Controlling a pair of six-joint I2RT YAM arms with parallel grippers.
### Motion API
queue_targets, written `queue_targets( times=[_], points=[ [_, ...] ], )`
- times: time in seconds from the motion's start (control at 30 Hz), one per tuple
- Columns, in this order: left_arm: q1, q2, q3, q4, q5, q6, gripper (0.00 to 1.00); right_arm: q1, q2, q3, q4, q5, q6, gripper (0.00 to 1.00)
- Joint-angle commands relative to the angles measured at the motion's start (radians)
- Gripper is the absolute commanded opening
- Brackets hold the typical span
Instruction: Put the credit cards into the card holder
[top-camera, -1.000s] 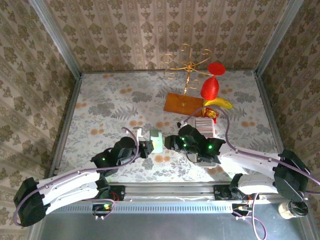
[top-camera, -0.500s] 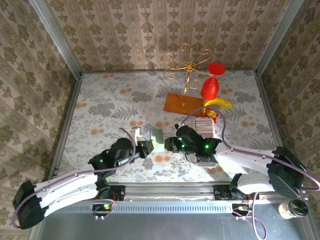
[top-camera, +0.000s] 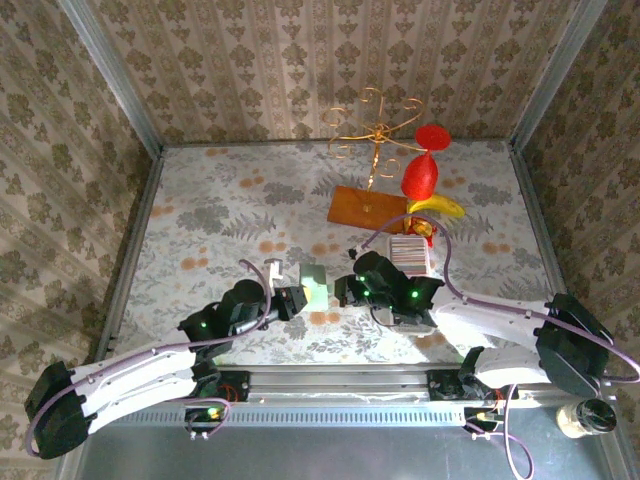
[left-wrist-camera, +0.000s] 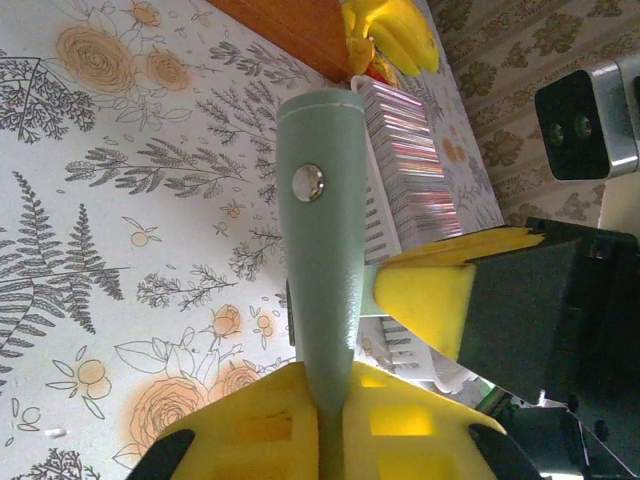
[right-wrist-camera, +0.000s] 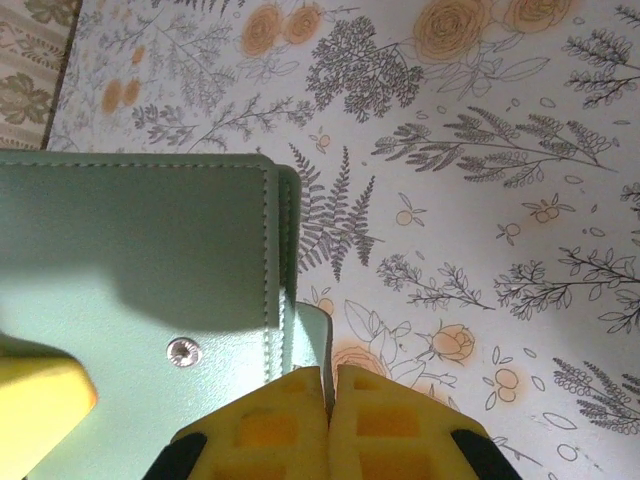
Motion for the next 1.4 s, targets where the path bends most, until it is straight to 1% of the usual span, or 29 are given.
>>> queue_targets(
  times=[0.0,0.1,0.2,0.27,0.33,0.4,0.43,0.5,0.63,0.8,0.87,0.93,1.0,1.03,1.27,1.37],
  points=[
    [-0.002,0.018,-0.016,0.008,-0.006,-0.042,0.17,0.005,-0.037,-0.033,0.031,-0.028,0.021,0.00],
    [-0.013,0.085,-0.037,0.033,-0.006,-0.075,0.22,0.009,-0.038,-0.063,0.059,-0.058,0.037,0.00],
    [-0.040,0.172,-0.028,0.050,-0.006,-0.078,0.29,0.012,-0.030,-0.081,0.067,-0.074,0.048,0.00],
    [-0.046,0.218,-0.002,0.007,-0.020,-0.077,0.35,0.014,-0.032,-0.090,0.072,-0.079,0.053,0.00],
    [-0.047,0.243,0.015,-0.041,-0.055,-0.076,0.43,0.015,-0.038,-0.098,0.081,-0.088,0.060,0.00],
    [-0.047,0.245,0.022,-0.087,-0.098,-0.082,0.45,0.015,-0.050,-0.099,0.082,-0.097,0.062,0.00],
    [-0.047,0.239,0.023,-0.102,-0.116,-0.088,0.48,0.016,-0.057,-0.100,0.085,-0.103,0.062,0.00],
    [-0.047,0.227,0.021,-0.100,-0.132,-0.088,0.59,0.017,-0.067,-0.101,0.095,-0.115,0.067,0.00],
    [-0.045,0.220,0.046,-0.104,-0.140,-0.080,0.66,0.022,-0.071,-0.101,0.136,-0.141,0.080,0.00],
    [-0.044,0.207,0.051,-0.072,-0.140,-0.068,0.75,0.025,-0.059,-0.090,0.137,-0.141,0.080,0.00],
    [-0.040,0.206,0.054,-0.082,-0.144,-0.065,0.74,0.025,-0.057,-0.091,0.137,-0.135,0.079,0.00],
    [-0.025,0.205,0.050,-0.101,-0.145,-0.080,0.68,0.025,-0.056,-0.087,0.123,-0.126,0.079,0.00],
    [-0.019,0.200,0.039,-0.081,-0.135,-0.078,0.68,0.026,-0.054,-0.088,0.124,-0.127,0.079,0.00],
    [-0.017,0.201,0.040,-0.083,-0.136,-0.074,0.66,0.026,-0.054,-0.088,0.124,-0.124,0.079,0.00],
    [-0.010,0.223,0.065,-0.133,-0.137,-0.050,0.44,0.025,-0.056,-0.093,0.083,-0.076,0.071,0.00],
    [-0.007,0.233,0.069,-0.144,-0.135,-0.046,0.36,0.025,-0.053,-0.084,0.024,-0.033,0.069,0.00]
  ],
)
